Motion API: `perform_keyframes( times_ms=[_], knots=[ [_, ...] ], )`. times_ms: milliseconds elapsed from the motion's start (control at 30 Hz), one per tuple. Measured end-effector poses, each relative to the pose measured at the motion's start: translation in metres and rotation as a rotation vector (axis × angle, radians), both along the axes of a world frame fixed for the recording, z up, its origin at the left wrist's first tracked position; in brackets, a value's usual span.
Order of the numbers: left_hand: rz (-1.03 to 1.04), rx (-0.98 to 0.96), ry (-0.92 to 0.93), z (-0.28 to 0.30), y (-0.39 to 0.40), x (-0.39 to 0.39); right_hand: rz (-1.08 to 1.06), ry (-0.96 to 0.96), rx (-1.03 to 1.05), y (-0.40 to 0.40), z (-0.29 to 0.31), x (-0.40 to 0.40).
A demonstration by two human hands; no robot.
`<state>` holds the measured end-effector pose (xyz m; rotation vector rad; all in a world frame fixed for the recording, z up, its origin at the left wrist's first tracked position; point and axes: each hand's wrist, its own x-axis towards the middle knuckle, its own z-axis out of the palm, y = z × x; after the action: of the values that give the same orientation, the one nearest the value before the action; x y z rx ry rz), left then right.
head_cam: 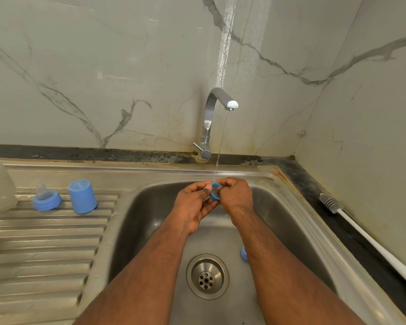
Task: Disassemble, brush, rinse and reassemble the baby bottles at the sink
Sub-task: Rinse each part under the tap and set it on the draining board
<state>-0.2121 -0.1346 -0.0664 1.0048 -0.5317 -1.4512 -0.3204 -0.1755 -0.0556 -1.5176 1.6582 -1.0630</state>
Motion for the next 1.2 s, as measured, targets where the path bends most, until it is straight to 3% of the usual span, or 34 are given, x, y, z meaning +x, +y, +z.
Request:
perform_keyframes(
  times_ms=[233,300,400,467,600,667,767,867,1067,1200],
  knots=[
    [0.085,0.061,0.016,-0.002,-0.002,0.006,0.166,-0.373,0.244,0.003,0.004,0.004],
    [0.13,0.069,0.008,-0.004,-0.005,0.009,0.247,-0.35,0.226,0.002,0.002,0.001],
    [0.167,0.091,-0.048,-0.007,-0.007,0.012,0.39,-0.112,0.097,0.005,-0.001,-0.002],
    [0.149,0.108,-0.103,-0.006,-0.007,0.011,0.336,0.007,-0.034,0.006,-0.002,0.0],
    [0.179,0.126,-0.141,-0.009,-0.008,0.013,0.176,0.037,-0.122,0.009,-0.004,0.004],
    [0.187,0.139,-0.139,-0.009,-0.008,0.014,0.193,0.086,-0.121,0.012,-0.004,0.006],
    [0.176,0.151,-0.095,-0.007,-0.009,0.012,0.17,0.014,-0.13,0.012,0.001,0.009],
    [0.165,0.14,-0.059,-0.004,-0.007,0.012,0.2,0.12,-0.142,0.014,-0.002,0.01],
    [0.144,0.112,-0.023,0.0,-0.006,0.011,0.182,0.058,-0.209,0.015,0.006,0.011],
    [0.11,0.088,0.005,0.002,-0.004,0.011,0.212,0.081,-0.122,0.013,0.007,0.011]
  ],
)
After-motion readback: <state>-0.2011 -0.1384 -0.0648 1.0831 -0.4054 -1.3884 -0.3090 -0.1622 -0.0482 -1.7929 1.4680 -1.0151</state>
